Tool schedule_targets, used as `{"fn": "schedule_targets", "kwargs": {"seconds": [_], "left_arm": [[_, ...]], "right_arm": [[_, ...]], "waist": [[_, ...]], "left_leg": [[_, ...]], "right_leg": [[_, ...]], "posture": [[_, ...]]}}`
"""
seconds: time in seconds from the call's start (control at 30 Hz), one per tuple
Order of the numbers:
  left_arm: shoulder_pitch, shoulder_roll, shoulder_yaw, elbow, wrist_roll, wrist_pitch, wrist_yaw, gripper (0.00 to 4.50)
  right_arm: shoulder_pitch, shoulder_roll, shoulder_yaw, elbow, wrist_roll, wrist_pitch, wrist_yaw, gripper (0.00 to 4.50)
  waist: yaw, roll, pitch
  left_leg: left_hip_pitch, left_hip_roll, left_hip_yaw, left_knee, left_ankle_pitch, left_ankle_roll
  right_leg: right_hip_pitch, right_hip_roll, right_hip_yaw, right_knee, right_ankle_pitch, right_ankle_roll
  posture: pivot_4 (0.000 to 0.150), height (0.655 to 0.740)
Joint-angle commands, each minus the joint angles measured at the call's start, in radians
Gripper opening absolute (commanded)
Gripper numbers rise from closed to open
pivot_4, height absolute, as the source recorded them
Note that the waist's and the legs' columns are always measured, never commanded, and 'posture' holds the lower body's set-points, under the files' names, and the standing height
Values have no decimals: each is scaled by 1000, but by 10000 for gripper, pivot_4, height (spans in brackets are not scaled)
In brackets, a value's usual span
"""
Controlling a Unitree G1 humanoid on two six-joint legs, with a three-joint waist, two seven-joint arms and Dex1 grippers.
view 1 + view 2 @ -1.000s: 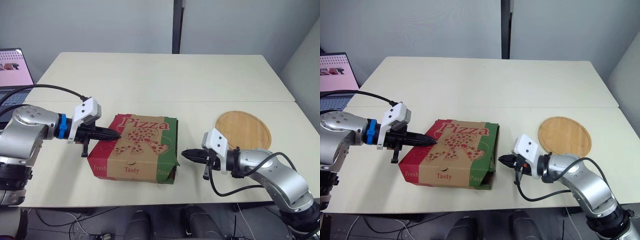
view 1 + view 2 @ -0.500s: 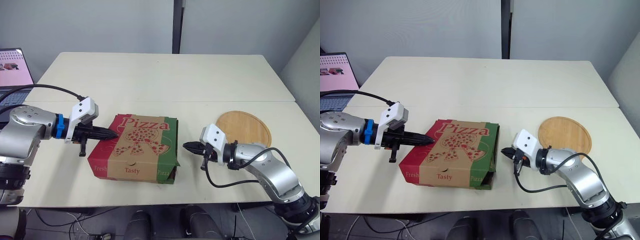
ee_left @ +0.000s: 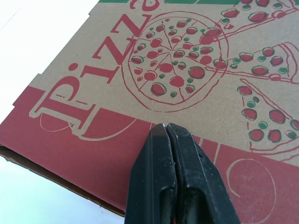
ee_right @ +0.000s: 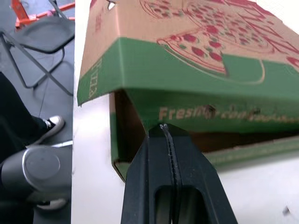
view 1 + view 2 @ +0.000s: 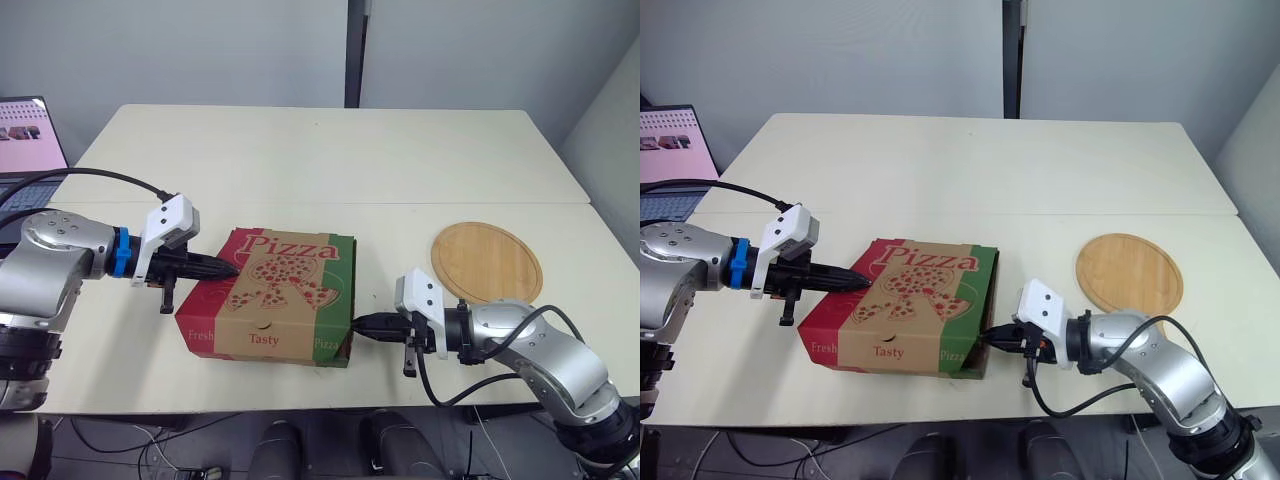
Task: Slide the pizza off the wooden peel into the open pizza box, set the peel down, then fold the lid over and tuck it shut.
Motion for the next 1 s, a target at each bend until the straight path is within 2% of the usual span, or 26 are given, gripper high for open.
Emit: {"fn": "schedule_targets", "kwargs": {"seconds": [0.03, 0.2, 0.37, 0.43, 0.53, 0.63, 0.77, 0.87, 1.0], "left_arm": [[6, 0, 16, -23, -2, -5, 8, 163], [11, -4, 24, -36, -14, 2, 9, 163], [33, 12, 17, -75, -19, -6, -18, 0], [35, 11, 16, -81, -18, -7, -19, 0], [23, 3, 15, -77, -20, -1, -16, 0], [17, 2, 13, -74, -22, 1, -19, 0], [14, 5, 10, -81, -23, 0, -27, 0], [15, 4, 14, -107, -36, 13, -29, 0], [25, 5, 14, -155, -50, 23, -34, 0]], "right_arm": [[17, -68, -24, -44, -16, -26, 23, 0], [53, -156, -179, -64, 65, -34, 61, 0], [16, -164, -287, -121, 203, 25, 59, 15080], [-4, -146, -266, -163, 236, 43, 39, 22289], [-39, -106, -151, -218, 185, 36, -8, 32435], [-71, -80, -38, -222, 104, 13, -42, 32435], [-104, -49, 112, -138, -77, -88, -72, 32435], [-115, -31, 159, -92, -155, -146, -78, 32435], [-120, 11, 165, -66, -182, -153, -86, 32435]], "waist": [[1, 0, 0], [4, 0, 0], [1, 0, 0], [1, 0, 0], [0, 0, 0], [0, 0, 0], [0, 0, 0], [1, 0, 0], [2, 0, 0]], "left_leg": [[0, 0, 0, 0, 0, 0], [0, 0, 0, 0, 0, 0], [0, 0, 0, 0, 0, 0], [0, 0, 0, 0, 0, 0], [0, 0, 0, 0, 0, 0], [0, 0, 0, 0, 0, 0], [0, 0, 0, 1, 0, 0], [0, 0, 0, 1, 0, 0], [0, 0, 0, 1, 0, 0]], "right_leg": [[0, 0, 0, 0, 0, 0], [0, 0, 0, 0, 0, 0], [0, 0, 0, 0, 0, 0], [0, 0, 0, 0, 0, 0], [0, 0, 0, 0, 0, 0], [0, 0, 0, 0, 0, 0], [0, 0, 0, 0, 0, 0], [0, 0, 0, 0, 0, 0], [0, 0, 0, 0, 0, 0]], "posture": [[1500, 7400], [1500, 7400], [1500, 7400], [1500, 7400], [1500, 7400], [1500, 7400], [1500, 7400], [1500, 7400], [1500, 7400]]}}
